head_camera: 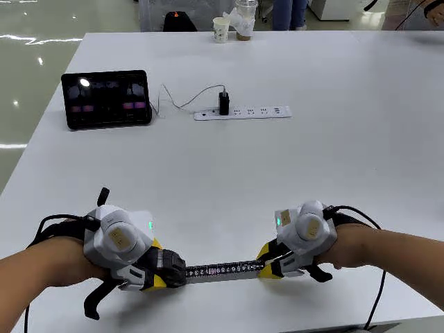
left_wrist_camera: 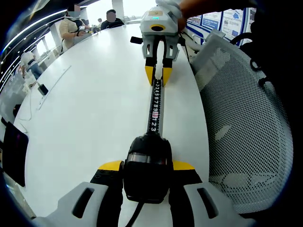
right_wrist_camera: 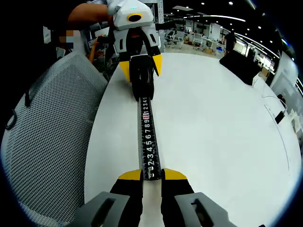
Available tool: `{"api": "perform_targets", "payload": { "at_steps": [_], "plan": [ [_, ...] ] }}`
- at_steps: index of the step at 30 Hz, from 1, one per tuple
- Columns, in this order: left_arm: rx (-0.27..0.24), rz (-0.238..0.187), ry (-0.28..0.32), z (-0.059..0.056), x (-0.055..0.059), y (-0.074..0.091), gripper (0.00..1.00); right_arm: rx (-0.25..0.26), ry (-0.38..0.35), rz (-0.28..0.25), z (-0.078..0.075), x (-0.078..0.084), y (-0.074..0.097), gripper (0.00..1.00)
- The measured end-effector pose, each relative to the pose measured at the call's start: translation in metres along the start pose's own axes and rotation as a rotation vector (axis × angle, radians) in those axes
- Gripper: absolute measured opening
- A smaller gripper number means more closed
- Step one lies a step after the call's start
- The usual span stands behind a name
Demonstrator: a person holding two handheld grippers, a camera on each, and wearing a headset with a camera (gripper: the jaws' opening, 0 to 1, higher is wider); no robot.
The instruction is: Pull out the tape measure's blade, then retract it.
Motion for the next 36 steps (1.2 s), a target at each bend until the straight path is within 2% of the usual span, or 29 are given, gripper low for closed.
{"api": "perform_targets", "payload": {
  "at_steps": [36],
  "plan": [
    [-0.006,0.002,-0.009,-0.002,0.001,0.0,0.31,0.012,-0.01,0.021,0.0,0.024,0.011,0.1]
  ]
}}
Point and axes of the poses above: the centre of the closed fingertips' face, and the gripper's own axes: y roughly backward along the fingers, z roughly to its left, x roughly out of its underside, the point moved 1 cm from there along y, roughly backward along the fingers, and after that the axes turned 12 degrees about z, right-handed, at the moved point
